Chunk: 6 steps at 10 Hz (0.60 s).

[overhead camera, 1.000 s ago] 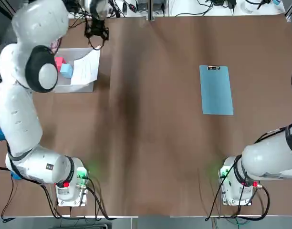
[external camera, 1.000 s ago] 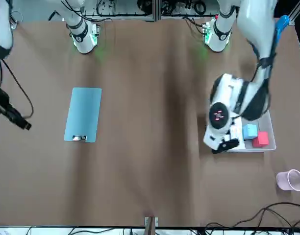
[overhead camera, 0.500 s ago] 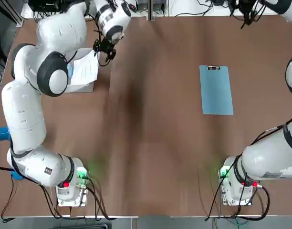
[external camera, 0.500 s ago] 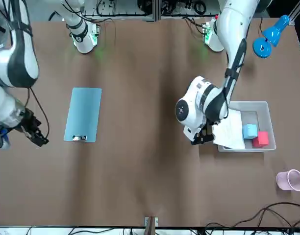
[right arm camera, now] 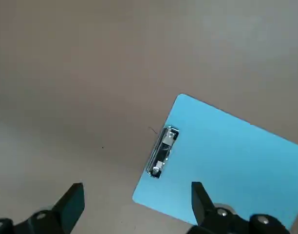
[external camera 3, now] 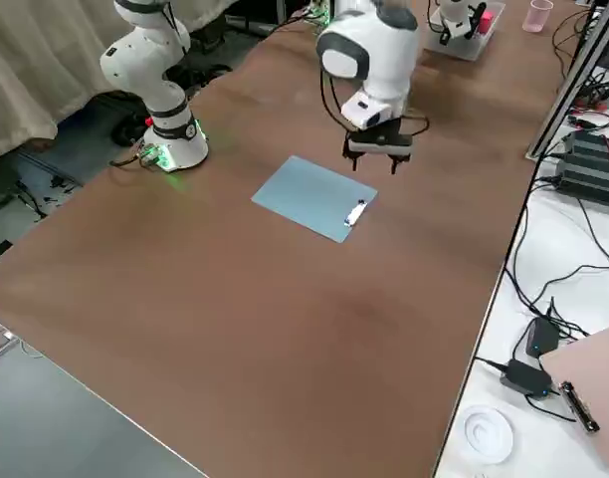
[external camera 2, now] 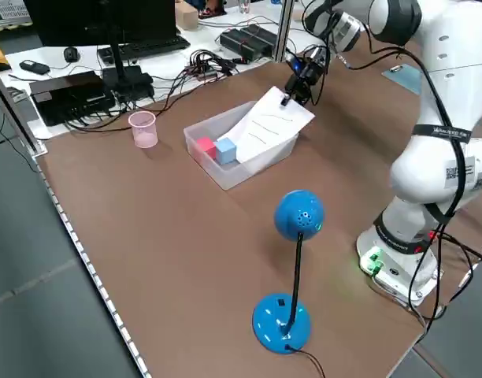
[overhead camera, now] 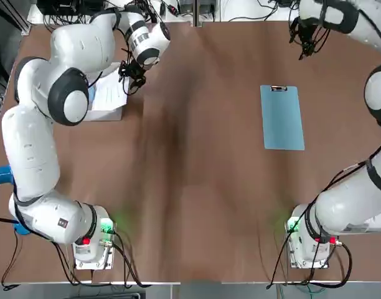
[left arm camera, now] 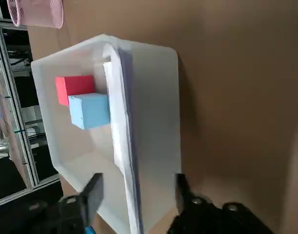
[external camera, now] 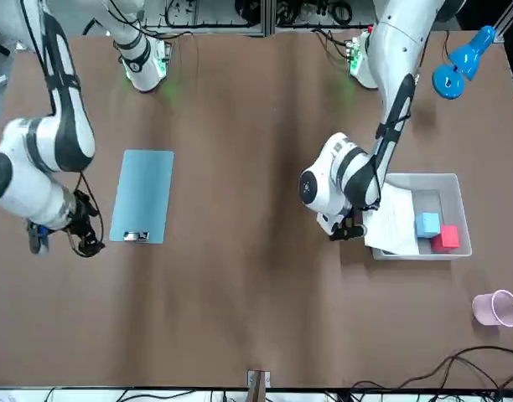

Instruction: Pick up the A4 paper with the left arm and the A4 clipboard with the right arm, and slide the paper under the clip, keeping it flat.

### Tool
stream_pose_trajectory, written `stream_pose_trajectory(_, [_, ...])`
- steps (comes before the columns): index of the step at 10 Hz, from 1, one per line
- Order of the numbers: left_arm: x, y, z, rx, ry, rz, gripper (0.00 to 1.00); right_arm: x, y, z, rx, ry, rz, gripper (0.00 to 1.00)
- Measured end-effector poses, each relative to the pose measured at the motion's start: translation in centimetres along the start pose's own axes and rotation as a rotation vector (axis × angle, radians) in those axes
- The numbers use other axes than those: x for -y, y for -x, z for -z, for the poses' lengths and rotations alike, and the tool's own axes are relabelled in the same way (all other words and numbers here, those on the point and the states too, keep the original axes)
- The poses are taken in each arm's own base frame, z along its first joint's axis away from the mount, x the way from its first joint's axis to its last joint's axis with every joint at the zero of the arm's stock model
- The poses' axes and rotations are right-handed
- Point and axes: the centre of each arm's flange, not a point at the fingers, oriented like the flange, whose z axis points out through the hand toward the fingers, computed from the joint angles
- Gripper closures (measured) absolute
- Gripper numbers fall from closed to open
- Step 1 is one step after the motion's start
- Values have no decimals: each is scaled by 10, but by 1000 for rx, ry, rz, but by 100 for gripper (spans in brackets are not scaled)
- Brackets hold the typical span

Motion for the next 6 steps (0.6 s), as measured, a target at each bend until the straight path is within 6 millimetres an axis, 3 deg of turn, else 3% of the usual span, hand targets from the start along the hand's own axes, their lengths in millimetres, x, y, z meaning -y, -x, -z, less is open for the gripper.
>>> stream_pose_trajectory(3, [-2,2,-2,2,-9,-6,56,-4,24,-38,4,11,-105,4])
stream_pose_trajectory(6, [-5,9,-12,6,-53,-28,63,-9,12,-75,12,33,-140,6])
